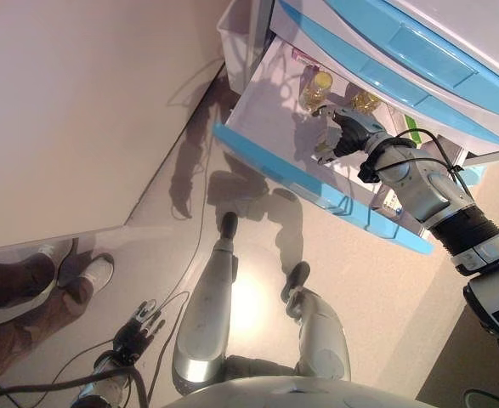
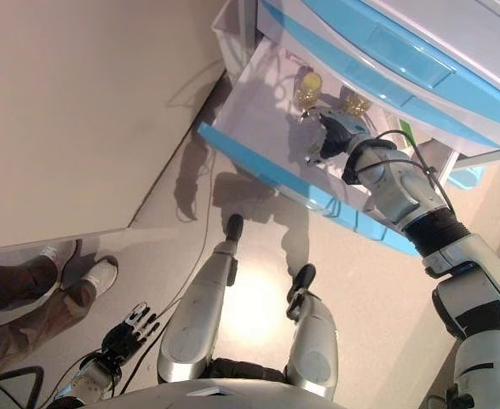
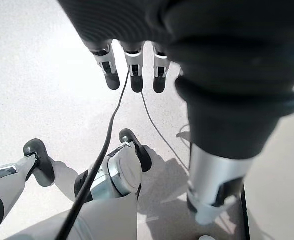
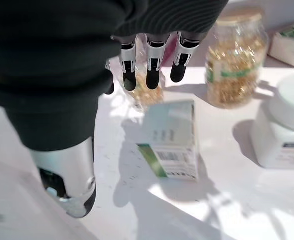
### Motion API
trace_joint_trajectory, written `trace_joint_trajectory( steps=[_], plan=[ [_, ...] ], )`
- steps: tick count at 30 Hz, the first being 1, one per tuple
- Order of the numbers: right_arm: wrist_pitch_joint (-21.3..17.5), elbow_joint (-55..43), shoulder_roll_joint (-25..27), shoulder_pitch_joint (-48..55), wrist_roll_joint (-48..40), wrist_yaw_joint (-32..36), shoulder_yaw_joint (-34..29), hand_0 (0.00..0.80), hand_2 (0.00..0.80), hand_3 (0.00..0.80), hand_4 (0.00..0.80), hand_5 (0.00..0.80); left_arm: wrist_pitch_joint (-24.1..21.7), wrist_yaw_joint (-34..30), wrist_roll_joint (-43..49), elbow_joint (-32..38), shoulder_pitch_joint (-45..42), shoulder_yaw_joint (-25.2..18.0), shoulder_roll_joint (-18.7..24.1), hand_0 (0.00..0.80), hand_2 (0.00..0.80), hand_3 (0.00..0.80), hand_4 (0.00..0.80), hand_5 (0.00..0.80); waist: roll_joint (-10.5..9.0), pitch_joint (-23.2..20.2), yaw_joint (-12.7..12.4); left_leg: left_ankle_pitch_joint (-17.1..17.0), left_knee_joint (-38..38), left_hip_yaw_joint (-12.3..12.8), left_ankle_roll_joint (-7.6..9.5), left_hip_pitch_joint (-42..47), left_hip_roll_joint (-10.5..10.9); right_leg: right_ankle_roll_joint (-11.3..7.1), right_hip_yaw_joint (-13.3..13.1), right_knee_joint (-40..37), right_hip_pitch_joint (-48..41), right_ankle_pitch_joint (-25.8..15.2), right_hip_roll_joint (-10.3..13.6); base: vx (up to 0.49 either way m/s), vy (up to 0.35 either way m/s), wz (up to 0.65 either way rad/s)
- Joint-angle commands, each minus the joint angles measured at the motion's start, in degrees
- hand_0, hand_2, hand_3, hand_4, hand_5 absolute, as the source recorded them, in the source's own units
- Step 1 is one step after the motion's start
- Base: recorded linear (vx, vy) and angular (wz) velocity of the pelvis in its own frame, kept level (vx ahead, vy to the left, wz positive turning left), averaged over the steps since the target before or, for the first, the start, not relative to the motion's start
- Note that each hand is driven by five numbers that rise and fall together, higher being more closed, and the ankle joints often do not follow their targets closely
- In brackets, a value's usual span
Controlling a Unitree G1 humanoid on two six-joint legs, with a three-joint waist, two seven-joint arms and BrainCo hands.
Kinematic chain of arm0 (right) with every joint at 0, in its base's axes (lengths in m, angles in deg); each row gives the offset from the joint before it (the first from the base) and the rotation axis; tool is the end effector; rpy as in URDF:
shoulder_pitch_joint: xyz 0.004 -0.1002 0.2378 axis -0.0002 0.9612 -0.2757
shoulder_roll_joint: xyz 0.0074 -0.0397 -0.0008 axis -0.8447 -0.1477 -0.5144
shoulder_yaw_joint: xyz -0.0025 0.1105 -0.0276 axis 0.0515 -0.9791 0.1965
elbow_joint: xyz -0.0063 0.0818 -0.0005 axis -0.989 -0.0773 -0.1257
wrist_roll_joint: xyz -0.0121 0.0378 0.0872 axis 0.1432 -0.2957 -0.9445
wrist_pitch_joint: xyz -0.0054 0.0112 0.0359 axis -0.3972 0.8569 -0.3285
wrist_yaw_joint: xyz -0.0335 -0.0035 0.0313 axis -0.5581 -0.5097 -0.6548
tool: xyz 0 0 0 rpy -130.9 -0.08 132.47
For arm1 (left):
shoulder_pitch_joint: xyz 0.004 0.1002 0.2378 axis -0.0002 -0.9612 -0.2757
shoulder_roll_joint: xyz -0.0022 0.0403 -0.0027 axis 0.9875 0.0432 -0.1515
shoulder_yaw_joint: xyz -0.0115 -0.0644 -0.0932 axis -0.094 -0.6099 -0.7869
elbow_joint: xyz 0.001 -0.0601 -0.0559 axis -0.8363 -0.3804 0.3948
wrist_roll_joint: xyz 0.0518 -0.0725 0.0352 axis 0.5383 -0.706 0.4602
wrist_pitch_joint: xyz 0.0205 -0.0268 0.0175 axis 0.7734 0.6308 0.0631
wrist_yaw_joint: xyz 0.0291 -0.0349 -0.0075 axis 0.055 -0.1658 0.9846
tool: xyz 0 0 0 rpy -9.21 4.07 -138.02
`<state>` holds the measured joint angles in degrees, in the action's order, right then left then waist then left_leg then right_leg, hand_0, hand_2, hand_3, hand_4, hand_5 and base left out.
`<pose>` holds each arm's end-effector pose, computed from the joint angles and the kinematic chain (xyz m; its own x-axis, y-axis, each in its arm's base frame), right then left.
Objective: Open the drawer and pick up the medicine
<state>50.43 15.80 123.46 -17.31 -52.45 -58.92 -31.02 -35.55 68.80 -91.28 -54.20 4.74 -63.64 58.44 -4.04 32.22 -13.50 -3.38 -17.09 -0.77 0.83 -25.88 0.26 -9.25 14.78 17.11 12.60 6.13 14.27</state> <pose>0.3276 -0.2066 0.1823 0.9689 0.2475 -0.0013 -0.0652 0.2505 -0.9659 0.0860 0.2724 -0.0944 0.7056 0.0689 -0.7052 -0.5475 0.6849 -0.4808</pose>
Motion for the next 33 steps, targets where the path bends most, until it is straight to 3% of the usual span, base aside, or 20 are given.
trace_joint_trajectory(
  steps=[1,19,30,31,32,33],
  plan=[
    [-0.4,1.6,1.9,-4.4,1.7,-2.3,1.4,0.0,0.0,0.0,0.0,0.0,0.9,0.0,0.8,0.6,-1.9,3.4,0.7,0.0,0.0,0.0,0.0,0.0,2.49,-2.4,-1.3,7.5,-0.7,1.0,3.03,3.7,1.9,1.91,-0.1,5.5,7.1,-9.3,-0.3,0.0,0.0,0.0],
    [1.6,14.0,1.3,-7.7,1.0,-2.5,5.1,0.0,0.0,0.0,0.0,0.0,1.0,0.0,-0.2,0.8,-1.0,5.1,0.6,0.0,0.0,0.0,0.0,0.0,3.8,-2.4,-1.7,7.6,-1.6,1.3,3.12,2.2,1.8,2.58,0.0,6.4,8.7,-8.7,0.0,-0.001,0.005,0.02],
    [-0.4,17.1,1.2,-8.1,0.2,-3.1,5.6,0.0,0.0,0.0,0.0,0.0,1.1,0.1,-0.8,0.8,-0.9,5.7,0.4,0.0,0.0,0.0,0.0,0.0,4.21,-2.4,-1.7,7.4,-1.6,1.4,3.19,1.7,1.7,2.73,0.1,7.1,9.5,-9.0,0.2,-0.002,0.004,-0.01],
    [-0.2,17.0,1.2,-8.2,0.2,-3.2,5.7,0.041,0.041,0.041,0.041,0.041,1.2,0.1,-0.8,0.9,-1.0,5.7,0.4,0.0,0.0,0.0,0.0,0.0,4.28,-2.4,-1.8,7.3,-1.6,1.4,3.17,1.6,1.7,2.73,0.1,7.1,9.5,-8.9,0.2,-0.003,0.014,0.03],
    [-0.2,17.2,1.1,-8.3,0.1,-3.2,5.7,0.154,0.154,0.154,0.154,0.154,1.3,0.1,-0.8,1.0,-1.0,5.7,0.4,0.0,0.0,0.0,0.0,0.0,4.32,-2.4,-1.8,7.3,-1.7,1.4,3.17,1.6,1.7,2.75,0.1,7.1,9.5,-8.9,0.2,0.0,0.015,0.05],
    [-0.3,17.3,1.1,-8.4,0.0,-3.1,5.7,0.408,0.408,0.408,0.408,0.408,1.2,0.1,-0.9,1.0,-1.0,5.8,0.3,0.0,0.0,0.0,0.0,0.0,4.38,-2.4,-1.8,7.3,-1.7,1.4,3.18,1.6,1.7,2.78,0.1,7.2,9.6,-8.8,0.2,0.004,0.015,0.04]
  ],
)
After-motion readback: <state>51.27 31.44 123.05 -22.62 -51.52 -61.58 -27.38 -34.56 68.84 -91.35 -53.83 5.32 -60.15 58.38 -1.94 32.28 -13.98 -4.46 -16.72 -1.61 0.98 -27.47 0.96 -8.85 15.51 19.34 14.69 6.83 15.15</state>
